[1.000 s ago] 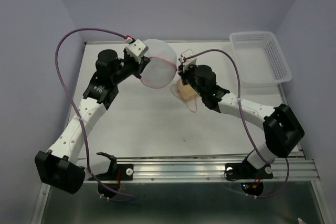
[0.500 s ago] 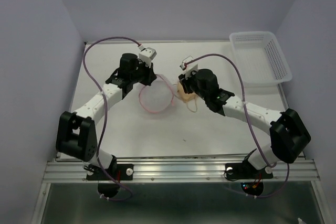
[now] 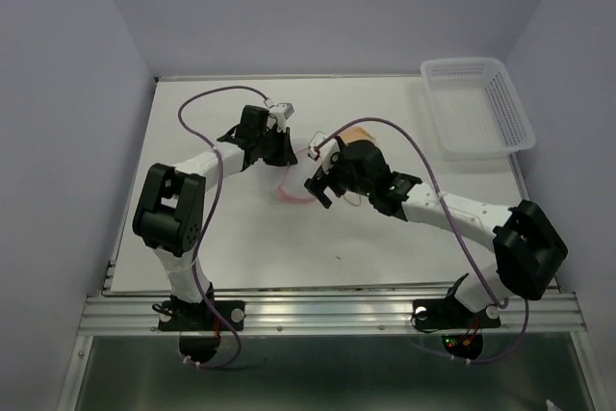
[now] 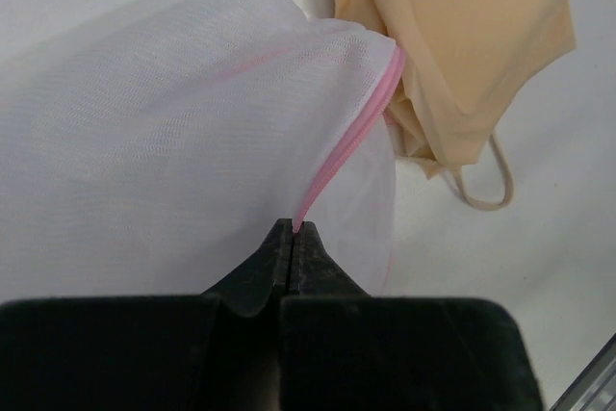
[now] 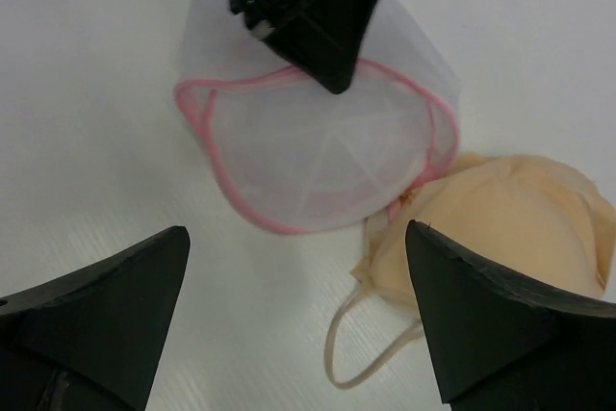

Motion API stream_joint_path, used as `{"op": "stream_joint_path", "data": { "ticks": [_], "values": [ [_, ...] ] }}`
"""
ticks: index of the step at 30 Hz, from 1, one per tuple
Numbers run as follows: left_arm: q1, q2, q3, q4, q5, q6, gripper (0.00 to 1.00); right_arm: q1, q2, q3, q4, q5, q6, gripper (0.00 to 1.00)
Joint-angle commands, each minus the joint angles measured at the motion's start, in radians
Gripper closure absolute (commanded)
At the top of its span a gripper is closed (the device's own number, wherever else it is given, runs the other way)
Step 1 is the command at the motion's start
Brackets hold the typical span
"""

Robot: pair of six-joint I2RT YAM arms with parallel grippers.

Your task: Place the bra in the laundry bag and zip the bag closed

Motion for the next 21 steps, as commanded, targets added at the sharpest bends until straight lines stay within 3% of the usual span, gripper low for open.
{"op": "stream_joint_path", "data": {
  "ticks": [1,8,11,16,21],
  "values": [
    [-0.005,-0.058,0.056,0.026,0.029,-0.032,1.0,0.064,0.07,0.05,-0.013,-0.047,-0.088,0.0],
    [-0.005,-0.053,0.047,0.035,0.046,-0.033,1.0,0.1,0.227,0.127,-0.039,-0.036,-0.158,0.0],
    [-0.005,-0.03,0.051,0.035,0.049,-0.041,1.0,0.118,0.261,0.119,0.02,-0.012,-0.164,0.0],
    [-0.005,0.016,0.058,0.037,0.062,-0.047,1.0,0.13,0.343,0.101,0.152,0.16,-0.182,0.0],
    [-0.005,0.023,0.058,0.042,0.081,-0.044,1.0,0.13,0.376,0.084,0.231,0.165,-0.201,0.0]
  ]
}}
